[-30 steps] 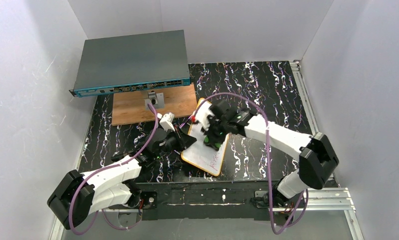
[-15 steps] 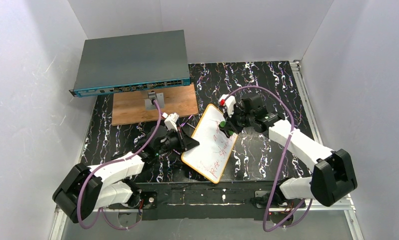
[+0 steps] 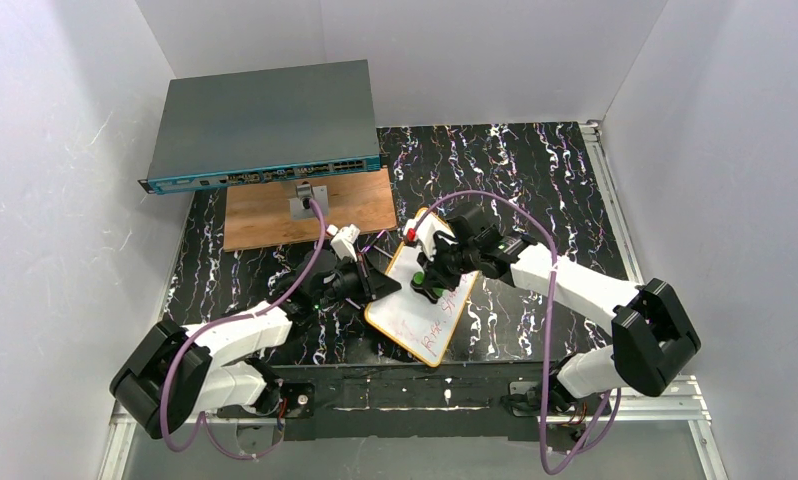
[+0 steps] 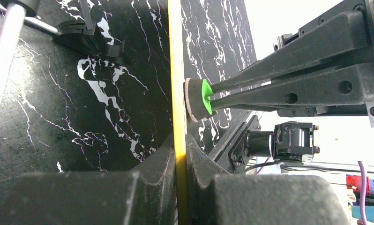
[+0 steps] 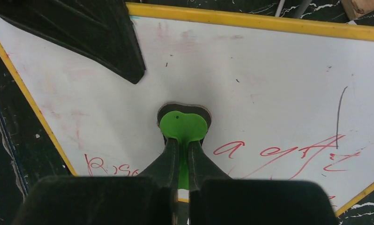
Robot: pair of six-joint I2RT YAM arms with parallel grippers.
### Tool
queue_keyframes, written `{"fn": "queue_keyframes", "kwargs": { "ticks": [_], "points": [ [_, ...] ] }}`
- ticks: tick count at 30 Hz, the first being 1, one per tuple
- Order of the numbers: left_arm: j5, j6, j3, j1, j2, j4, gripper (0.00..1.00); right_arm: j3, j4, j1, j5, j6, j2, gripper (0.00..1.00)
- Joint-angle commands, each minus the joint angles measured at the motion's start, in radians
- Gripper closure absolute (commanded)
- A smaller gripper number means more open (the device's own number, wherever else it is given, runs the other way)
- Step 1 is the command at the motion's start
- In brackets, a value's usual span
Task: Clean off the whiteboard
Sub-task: Erase the whiteboard at the center of the board.
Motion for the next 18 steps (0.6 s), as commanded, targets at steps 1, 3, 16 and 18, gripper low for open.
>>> {"fn": "queue_keyframes", "kwargs": {
  "ticks": [1, 3, 16, 18],
  "points": [
    [0.02, 0.044, 0.037, 0.019, 0.01, 0.024, 1.0, 0.019, 0.049, -0.003, 0.06, 0.052, 0.01, 0.99],
    [0.037, 0.037, 0.039, 0.027, 0.012, 0.041, 1.0, 0.04, 0.074, -0.034, 0.204, 0.098, 0.046, 0.99],
    [0.068, 0.027, 0.064, 0.043, 0.032, 0.05, 1.0, 0.089, -0.042, -0.038, 0.071, 0.063, 0.134, 0.99],
    [0.066, 0.028, 0.068, 0.044, 0.037, 0.047, 1.0, 0.089, -0.081, 0.007, -0.012, 0.025, 0.116, 0.99]
  ]
}}
